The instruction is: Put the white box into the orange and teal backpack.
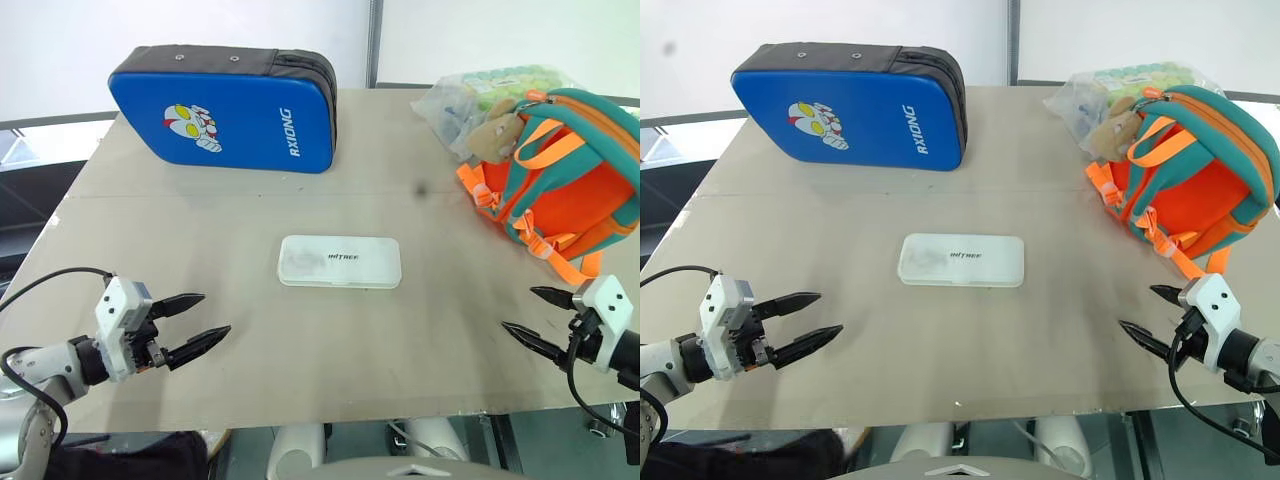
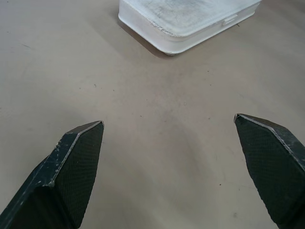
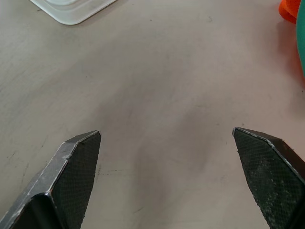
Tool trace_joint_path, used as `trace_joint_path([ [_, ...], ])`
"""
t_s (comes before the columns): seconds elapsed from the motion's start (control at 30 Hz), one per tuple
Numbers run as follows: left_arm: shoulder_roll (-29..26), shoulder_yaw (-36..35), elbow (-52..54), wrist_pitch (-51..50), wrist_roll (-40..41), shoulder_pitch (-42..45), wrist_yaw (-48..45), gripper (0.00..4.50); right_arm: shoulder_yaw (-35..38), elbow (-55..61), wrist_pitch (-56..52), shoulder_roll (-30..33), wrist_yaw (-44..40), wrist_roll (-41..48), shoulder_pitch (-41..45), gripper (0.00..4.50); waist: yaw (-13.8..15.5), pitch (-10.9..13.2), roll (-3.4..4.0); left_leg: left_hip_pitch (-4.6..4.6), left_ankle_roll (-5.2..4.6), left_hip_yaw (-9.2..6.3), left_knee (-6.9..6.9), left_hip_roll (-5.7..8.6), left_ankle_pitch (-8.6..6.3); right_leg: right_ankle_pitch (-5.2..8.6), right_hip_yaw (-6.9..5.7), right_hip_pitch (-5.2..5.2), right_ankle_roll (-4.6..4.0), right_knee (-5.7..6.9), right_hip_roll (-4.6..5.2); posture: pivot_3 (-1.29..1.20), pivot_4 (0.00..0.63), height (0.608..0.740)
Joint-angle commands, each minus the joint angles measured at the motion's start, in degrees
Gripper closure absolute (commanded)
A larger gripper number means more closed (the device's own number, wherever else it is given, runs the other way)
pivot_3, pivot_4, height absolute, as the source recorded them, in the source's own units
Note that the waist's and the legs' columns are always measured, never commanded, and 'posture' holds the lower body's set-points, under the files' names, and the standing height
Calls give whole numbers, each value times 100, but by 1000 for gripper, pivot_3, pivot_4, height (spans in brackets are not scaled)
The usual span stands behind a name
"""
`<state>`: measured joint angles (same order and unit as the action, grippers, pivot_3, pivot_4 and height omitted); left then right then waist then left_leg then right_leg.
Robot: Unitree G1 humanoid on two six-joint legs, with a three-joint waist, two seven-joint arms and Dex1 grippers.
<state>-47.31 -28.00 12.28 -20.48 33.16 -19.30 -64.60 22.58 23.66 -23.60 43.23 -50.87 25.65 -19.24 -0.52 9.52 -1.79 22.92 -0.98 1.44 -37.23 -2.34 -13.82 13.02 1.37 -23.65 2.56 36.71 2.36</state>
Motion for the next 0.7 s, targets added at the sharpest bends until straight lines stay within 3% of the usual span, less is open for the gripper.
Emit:
trace_joint_path([
  [0.03, -13, -48, 142, -171, 127, 214, 223, 0, 35, 177, 68, -119, 223, 59, 229, 150, 0, 0, 0, 0, 0, 0, 0, 0, 0, 1, 0, 0, 2, 0, 0, 0, 150, 740],
  [0.2, 266, 90, 672, -890, 379, 587, 1064, 0, -634, 476, -524, -483, 1259, -275, 1095, 150, -19, 0, -1, -5, -1, -2, -15, -4, 1, 2, 6, 2, 9, 6, -3, 0, 150, 740],
  [0.37, 560, -47, 1028, -2363, 1387, 987, 2213, 0, -1244, 466, -1116, -587, 1643, -316, 1972, 150, -17, 0, -3, -3, -1, -1, -15, -2, 1, -6, 6, 1, -4, 9, -3, 0, 150, 740],
  [0.5, 720, -30, 868, -3091, 1513, 1451, 3155, 0, -1664, 433, -1434, -855, 1889, -295, 2429, 1893, 4, -1, -5, 1, -1, -16, -9, 10, 1, -9, -2, 3, -11, 9, -18, 0, 150, 740],
  [0.67, 919, 178, 873, -3080, 1281, 1677, 3656, 2325, -2399, 267, -1430, -814, 1988, -848, 2691, 4413, -14, 0, -4, 4, 0, -13, -6, 9, 1, -10, 2, 1, -14, 8, -24, 0, 150, 740],
  [0.7, 979, 295, 884, -3074, 1206, 1732, 3766, 2816, -2542, 257, -1467, -811, 2035, -968, 2731, 4500, -11, 0, -5, 3, 0, -12, -6, 10, 1, -11, 4, 1, -14, 8, -24, 0, 150, 740],
])
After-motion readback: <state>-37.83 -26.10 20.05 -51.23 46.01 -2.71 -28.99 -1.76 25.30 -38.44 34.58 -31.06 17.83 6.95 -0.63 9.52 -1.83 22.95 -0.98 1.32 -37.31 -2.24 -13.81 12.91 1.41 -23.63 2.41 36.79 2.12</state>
